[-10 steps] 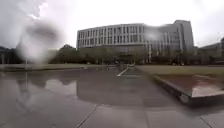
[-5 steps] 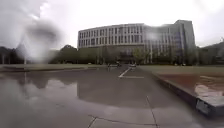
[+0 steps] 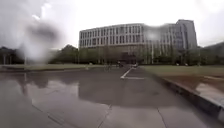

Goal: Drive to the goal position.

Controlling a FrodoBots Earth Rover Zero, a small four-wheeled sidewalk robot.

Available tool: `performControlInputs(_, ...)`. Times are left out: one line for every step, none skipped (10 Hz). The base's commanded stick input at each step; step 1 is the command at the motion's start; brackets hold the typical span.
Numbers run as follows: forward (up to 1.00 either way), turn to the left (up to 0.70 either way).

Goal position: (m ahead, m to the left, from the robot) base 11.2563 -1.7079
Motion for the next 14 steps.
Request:
performControlInputs(0.7, 0.0)
performControlInputs(0.7, 0.0)
performControlInputs(0.7, 0.0)
performControlInputs(0.7, 0.0)
performControlInputs(0.7, -0.02)
performControlInputs(0.7, -0.05)
performControlInputs(0.7, -0.05)
performControlInputs(0.7, -0.04)
performControlInputs(0.7, -0.01)
performControlInputs(0.7, 0.0)
performControlInputs(0.7, 0.0)
performControlInputs(0.7, 0.0)
performControlInputs(0.7, 0.0)
performControlInputs(0.7, 0.0)
